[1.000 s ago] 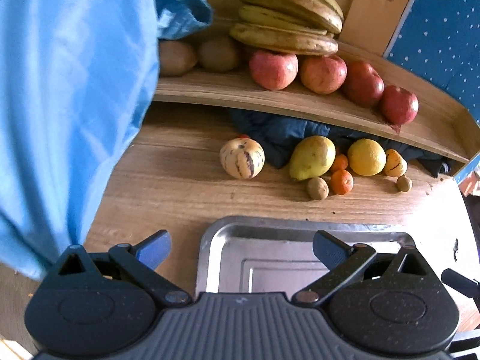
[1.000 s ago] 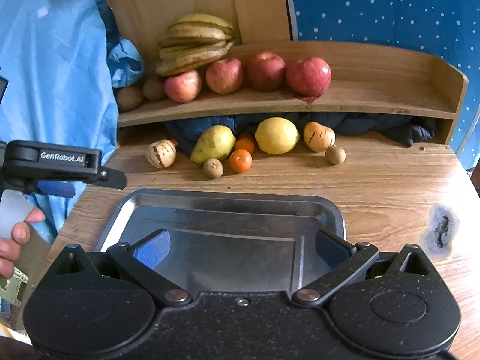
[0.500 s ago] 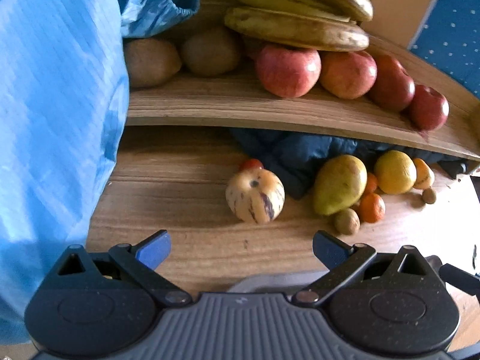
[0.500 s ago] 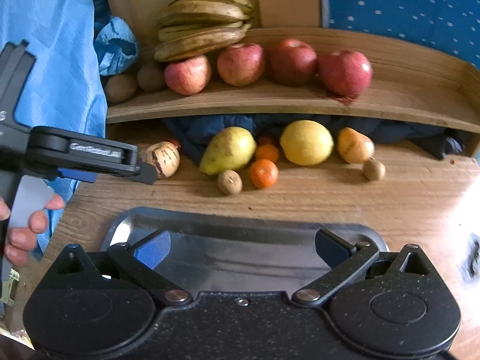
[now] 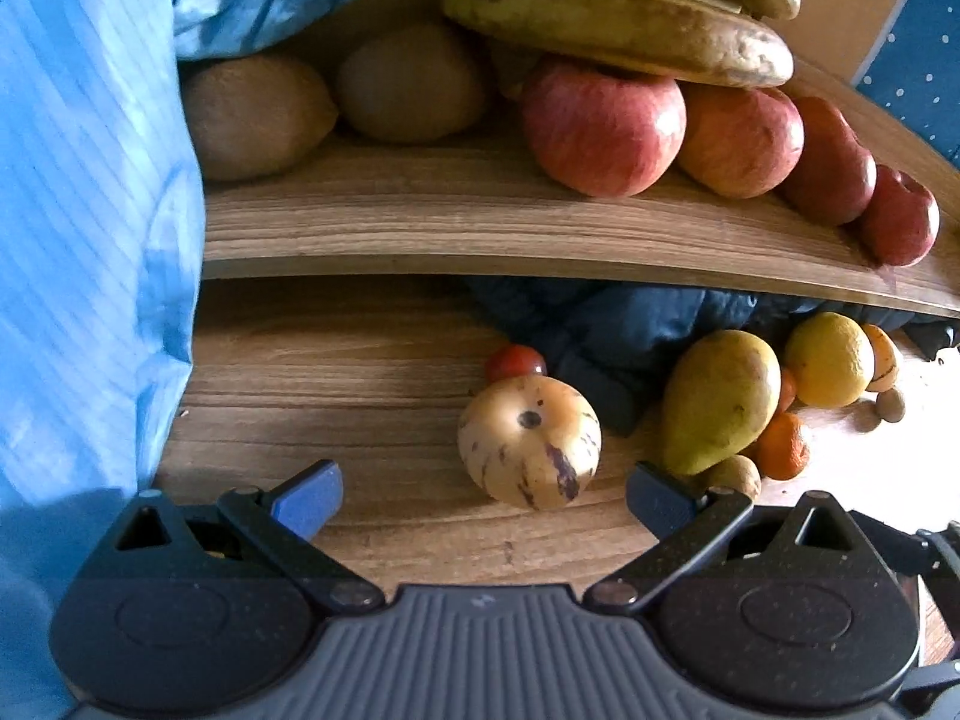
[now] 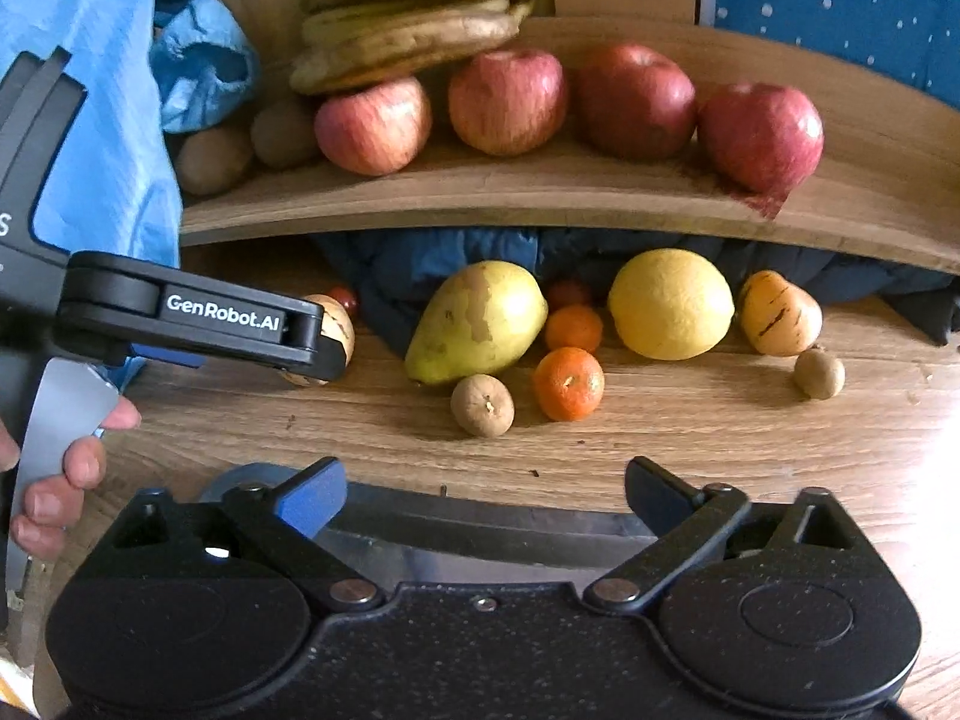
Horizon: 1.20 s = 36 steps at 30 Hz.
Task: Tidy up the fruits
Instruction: 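Close the left tool on the striped pepino while the right tool closes on the small brown fruit, then carry the pepino in the left tool over the tray while the right tool carries the brown fruit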
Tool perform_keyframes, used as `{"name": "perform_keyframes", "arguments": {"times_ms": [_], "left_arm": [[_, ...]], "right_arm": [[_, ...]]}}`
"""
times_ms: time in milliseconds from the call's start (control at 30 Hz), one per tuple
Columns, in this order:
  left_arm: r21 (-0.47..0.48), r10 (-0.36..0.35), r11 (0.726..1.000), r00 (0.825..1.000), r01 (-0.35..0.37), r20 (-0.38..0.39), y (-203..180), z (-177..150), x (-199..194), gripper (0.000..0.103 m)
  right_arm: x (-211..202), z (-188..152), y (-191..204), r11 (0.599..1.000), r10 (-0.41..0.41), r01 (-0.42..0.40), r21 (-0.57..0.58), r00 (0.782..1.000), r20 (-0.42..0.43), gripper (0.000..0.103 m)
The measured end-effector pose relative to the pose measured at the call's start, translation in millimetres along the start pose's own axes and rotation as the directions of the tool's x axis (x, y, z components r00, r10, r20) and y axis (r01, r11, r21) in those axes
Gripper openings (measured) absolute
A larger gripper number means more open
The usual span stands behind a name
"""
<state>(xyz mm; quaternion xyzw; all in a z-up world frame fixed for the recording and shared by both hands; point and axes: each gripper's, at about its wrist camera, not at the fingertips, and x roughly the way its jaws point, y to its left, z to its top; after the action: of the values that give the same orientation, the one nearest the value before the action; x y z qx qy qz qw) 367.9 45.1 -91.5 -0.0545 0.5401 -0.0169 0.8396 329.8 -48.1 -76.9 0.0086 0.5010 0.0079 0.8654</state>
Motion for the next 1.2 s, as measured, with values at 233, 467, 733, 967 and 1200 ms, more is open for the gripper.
{"name": "perform_keyframes", "arguments": {"times_ms": [233,467,733,967,1200], "left_arm": [[-0.001,-0.049,0.999,0.998,0.049,-0.025,9,12,15,0.102],[-0.007,-0.092,0.996,0.995,0.092,-0.044,18,15,26,0.097],[-0.019,-0.154,0.988,0.988,0.154,-0.024,27,19,27,0.083],[-0.036,-0.193,0.981,0.981,0.192,-0.02,32,20,21,0.069],[-0.043,-0.214,0.976,0.977,0.213,-0.011,38,19,17,0.056]], "right_arm": [[18,7,3,1.0,0.018,-0.018,0.015,1.0,-0.014,0.084],[27,10,5,0.999,0.006,-0.006,0.031,1.0,-0.014,0.071],[36,15,8,1.0,-0.002,0.002,0.031,1.0,-0.013,0.052],[43,19,14,1.0,-0.012,0.013,0.027,1.0,-0.011,0.043],[41,16,12,0.999,-0.022,0.022,0.027,1.0,0.001,0.033]]}}
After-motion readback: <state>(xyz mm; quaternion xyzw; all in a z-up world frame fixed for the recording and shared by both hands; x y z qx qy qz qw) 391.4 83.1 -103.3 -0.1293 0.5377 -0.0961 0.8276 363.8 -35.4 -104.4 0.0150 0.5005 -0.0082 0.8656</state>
